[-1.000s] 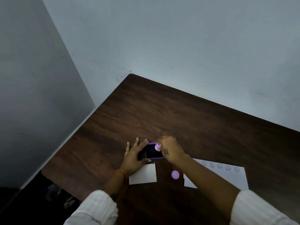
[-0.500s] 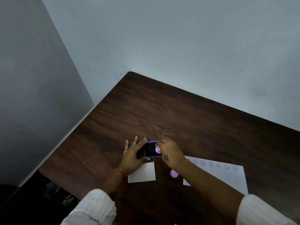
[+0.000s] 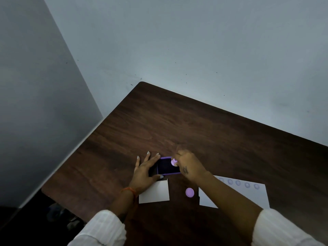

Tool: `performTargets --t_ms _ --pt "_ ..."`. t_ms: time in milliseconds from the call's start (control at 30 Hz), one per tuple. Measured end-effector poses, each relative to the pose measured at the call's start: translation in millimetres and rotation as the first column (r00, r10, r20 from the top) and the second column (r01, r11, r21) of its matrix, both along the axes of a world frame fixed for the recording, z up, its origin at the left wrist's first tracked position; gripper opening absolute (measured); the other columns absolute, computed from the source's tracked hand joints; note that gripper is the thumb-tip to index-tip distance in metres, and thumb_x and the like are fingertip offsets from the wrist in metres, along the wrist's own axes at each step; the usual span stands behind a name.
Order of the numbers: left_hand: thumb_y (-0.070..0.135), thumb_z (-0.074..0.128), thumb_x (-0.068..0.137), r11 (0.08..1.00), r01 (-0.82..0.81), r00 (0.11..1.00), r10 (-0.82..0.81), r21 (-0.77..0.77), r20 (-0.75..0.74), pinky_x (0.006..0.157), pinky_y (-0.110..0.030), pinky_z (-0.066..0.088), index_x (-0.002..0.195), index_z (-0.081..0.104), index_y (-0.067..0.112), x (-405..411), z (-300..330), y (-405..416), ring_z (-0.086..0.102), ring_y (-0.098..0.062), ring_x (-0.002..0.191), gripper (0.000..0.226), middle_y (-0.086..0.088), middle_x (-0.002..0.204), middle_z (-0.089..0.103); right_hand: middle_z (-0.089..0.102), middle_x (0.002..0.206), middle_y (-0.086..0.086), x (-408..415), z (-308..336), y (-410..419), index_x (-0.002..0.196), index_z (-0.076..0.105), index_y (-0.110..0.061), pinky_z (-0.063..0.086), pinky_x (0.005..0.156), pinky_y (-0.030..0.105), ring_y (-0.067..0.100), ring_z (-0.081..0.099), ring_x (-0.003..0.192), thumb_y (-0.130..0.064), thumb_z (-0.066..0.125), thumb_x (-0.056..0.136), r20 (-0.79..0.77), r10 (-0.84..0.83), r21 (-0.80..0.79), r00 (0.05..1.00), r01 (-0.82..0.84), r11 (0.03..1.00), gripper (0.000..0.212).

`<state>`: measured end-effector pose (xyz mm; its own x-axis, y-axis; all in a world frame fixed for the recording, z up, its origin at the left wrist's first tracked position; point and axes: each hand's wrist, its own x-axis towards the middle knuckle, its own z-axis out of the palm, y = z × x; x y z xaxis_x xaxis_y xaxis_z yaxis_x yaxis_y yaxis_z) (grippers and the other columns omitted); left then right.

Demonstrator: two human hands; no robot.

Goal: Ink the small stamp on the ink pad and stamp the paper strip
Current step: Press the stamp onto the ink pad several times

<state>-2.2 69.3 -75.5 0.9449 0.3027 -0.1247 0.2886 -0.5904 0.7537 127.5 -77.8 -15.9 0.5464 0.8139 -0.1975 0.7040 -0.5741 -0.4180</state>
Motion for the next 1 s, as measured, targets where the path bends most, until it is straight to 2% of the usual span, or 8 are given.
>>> performTargets --t_ms 100,200,300,467,633,733,833,1000 --pt "0.026 0.071 0.078 1.0 0.002 1.0 -0.002 0.009 0.003 0.113 -0.037 -0.018 0.143 0.027 0.031 -0.2 -2.0 0.3 -0.003 -0.002 0.137 0.078 0.009 0.153 0.028 0.06 0.117 0.017 -7.1 -5.6 2.8 0.111 0.058 -0.002 0.045 0.091 0.033 0.027 0.056 0.107 -0.012 0.045 0.095 0.071 0.017 -0.041 0.997 -0.014 0.999 0.023" --pt "0.026 0.071 0.078 1.0 0.003 1.0 -0.003 0.014 0.004 0.113 -0.036 -0.018 0.143 0.027 0.031 0.4 -2.4 -0.1 -0.003 -0.002 0.137 0.078 0.01 0.153 0.028 0.064 0.106 0.02 1.5 4.1 6.3 0.098 0.065 0.002 0.045 0.081 0.033 0.03 0.06 0.095 -0.01 0.048 0.092 0.015 -0.028 -0.016 0.999 0.028 0.999 0.021" --pt "0.027 0.071 0.079 1.0 0.012 1.0 -0.012 0.018 -0.001 0.113 -0.037 -0.018 0.143 0.027 0.031 0.3 -3.0 0.5 -0.004 -0.002 0.138 0.078 0.01 0.153 0.027 0.064 0.101 0.024 11.0 10.1 6.7 0.09 0.064 0.007 0.043 0.078 0.033 0.034 0.059 0.092 -0.009 0.047 0.092 -0.035 0.049 -0.026 0.998 -0.05 0.998 0.023" --pt "0.027 0.071 0.079 1.0 0.008 1.0 -0.008 0.014 -0.001 0.113 -0.037 -0.018 0.143 0.026 0.032 1.0 -2.5 0.4 -0.003 -0.003 0.139 0.078 0.01 0.153 0.027 0.058 0.119 0.017 -6.6 -2.4 0.5 0.114 0.055 -0.002 0.045 0.092 0.036 0.029 0.054 0.109 -0.011 0.045 0.094 0.132 0.103 -0.073 0.986 -0.094 0.993 0.024" --pt "0.026 0.071 0.079 1.0 0.0 1.0 0.0 0.008 -0.003 0.114 -0.037 -0.017 0.143 0.027 0.031 0.5 0.9 -1.2 -0.003 -0.002 0.139 0.078 0.01 0.153 0.028 0.059 0.077 0.02 8.5 12.4 3.5 0.077 0.064 0.008 0.039 0.062 0.03 0.029 0.052 0.07 -0.009 0.05 0.085 -0.099 -0.137 0.02 0.986 0.14 0.99 0.024" --pt "0.025 0.071 0.079 1.0 -0.005 1.0 0.005 0.006 0.0 0.114 -0.038 -0.017 0.143 0.027 0.03 1.0 0.7 -1.3 -0.003 -0.001 0.137 0.078 0.008 0.153 0.028 0.067 0.098 0.019 -1.3 6.0 -7.9 0.091 0.067 0.0 0.048 0.079 0.035 0.029 0.062 0.087 -0.012 0.051 0.089 -0.096 -0.05 0.005 0.994 0.051 0.999 0.02" --pt "0.025 0.072 0.078 1.0 -0.009 1.0 0.009 0.017 0.008 0.114 -0.038 -0.016 0.143 0.028 0.03 1.2 -0.8 -1.5 -0.002 -0.001 0.137 0.078 0.008 0.153 0.029 0.061 0.118 0.012 -16.1 -8.4 -15.2 0.111 0.061 -0.007 0.046 0.094 0.033 0.026 0.057 0.109 -0.012 0.05 0.092 0.017 0.008 -0.009 1.0 -0.008 1.0 0.023" --pt "0.026 0.072 0.078 1.0 -0.007 1.0 0.007 0.025 0.017 0.114 -0.037 -0.017 0.143 0.028 0.03 0.9 -2.9 -1.1 -0.001 -0.002 0.138 0.078 0.008 0.153 0.029 0.063 0.113 0.013 -15.3 -9.9 -11.5 0.106 0.062 -0.006 0.047 0.091 0.033 0.023 0.058 0.103 -0.013 0.049 0.093 0.036 -0.037 0.018 0.999 0.036 0.999 0.019"
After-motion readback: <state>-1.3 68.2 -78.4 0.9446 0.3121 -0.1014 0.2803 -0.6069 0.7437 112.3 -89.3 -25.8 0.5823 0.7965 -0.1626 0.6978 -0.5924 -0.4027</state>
